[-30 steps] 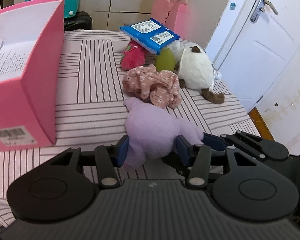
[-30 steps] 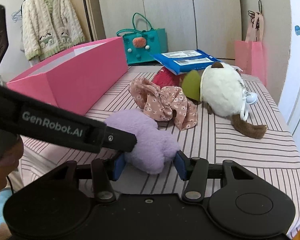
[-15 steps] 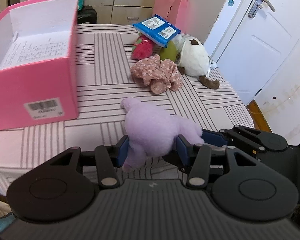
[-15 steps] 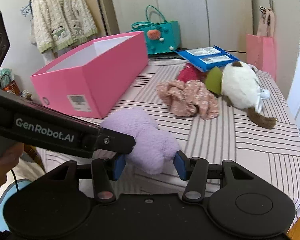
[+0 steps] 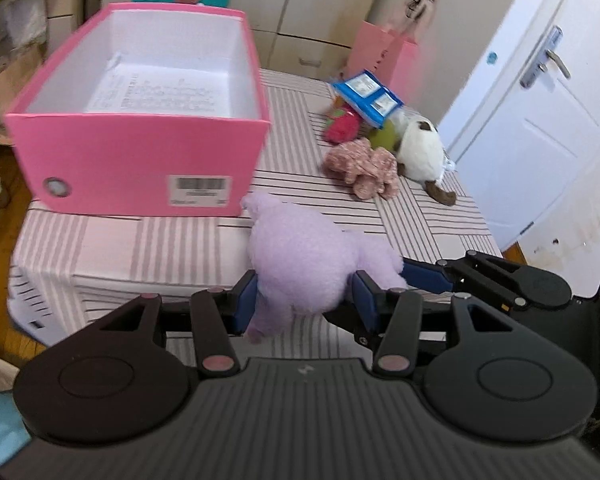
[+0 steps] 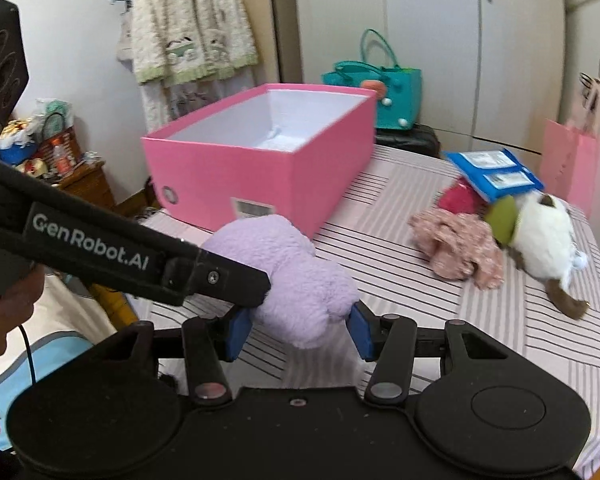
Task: Organize soft objects
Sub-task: 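Lift the lavender plush with both grippers and carry it over the pink shoebox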
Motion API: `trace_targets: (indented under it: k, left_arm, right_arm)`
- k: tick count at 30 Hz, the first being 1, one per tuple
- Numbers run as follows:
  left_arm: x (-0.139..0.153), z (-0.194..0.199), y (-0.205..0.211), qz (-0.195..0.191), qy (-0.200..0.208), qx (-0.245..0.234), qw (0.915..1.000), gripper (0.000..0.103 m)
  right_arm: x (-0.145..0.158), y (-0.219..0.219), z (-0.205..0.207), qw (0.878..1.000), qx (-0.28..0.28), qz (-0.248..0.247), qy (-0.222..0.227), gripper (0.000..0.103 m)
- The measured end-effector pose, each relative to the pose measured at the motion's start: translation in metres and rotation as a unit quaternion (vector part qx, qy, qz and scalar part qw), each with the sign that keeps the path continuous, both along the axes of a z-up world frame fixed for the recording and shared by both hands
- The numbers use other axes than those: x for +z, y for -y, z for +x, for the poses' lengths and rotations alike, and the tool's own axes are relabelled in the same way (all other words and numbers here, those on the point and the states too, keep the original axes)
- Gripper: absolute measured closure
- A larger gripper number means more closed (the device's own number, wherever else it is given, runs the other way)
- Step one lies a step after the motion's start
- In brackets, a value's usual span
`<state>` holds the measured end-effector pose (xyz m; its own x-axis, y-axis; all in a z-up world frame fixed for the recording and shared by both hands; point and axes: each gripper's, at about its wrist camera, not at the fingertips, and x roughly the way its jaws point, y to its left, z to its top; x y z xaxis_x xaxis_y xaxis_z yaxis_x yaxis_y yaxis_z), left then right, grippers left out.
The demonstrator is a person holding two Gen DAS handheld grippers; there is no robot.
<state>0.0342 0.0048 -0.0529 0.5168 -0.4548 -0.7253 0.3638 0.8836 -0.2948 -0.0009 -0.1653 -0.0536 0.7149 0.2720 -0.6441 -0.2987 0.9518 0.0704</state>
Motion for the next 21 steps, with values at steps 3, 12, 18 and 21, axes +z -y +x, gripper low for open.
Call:
trace_targets:
  k: [3, 12, 18, 21]
  left_arm:
    - [0.01, -0.005, -0.011, 0.002, 0.011, 0.008, 0.9999, 0.053]
    - [0.044, -0.004, -0.032, 0.004, 0.057, 0.022, 0.9981, 0.054]
    - [0.071, 0.008, -0.037, -0.005, 0.096, 0.022, 0.9951, 0.053]
    - [0.082, 0.019, -0.038, -0.011, 0.111, 0.017, 0.9936, 0.053]
  right_arm:
    - [0.008, -0.009, 0.001, 1.0, 0.01, 0.011, 0.003, 0.046]
    - [0.04, -0.031, 0.013, 0.998, 0.049, -0.002, 0.04, 0.046]
    - [0.067, -0.037, 0.032, 0.995, 0.065, -0.019, 0.073, 0.046]
    - [0.075, -0.037, 0.051, 0.994, 0.069, -0.026, 0.08, 0.046]
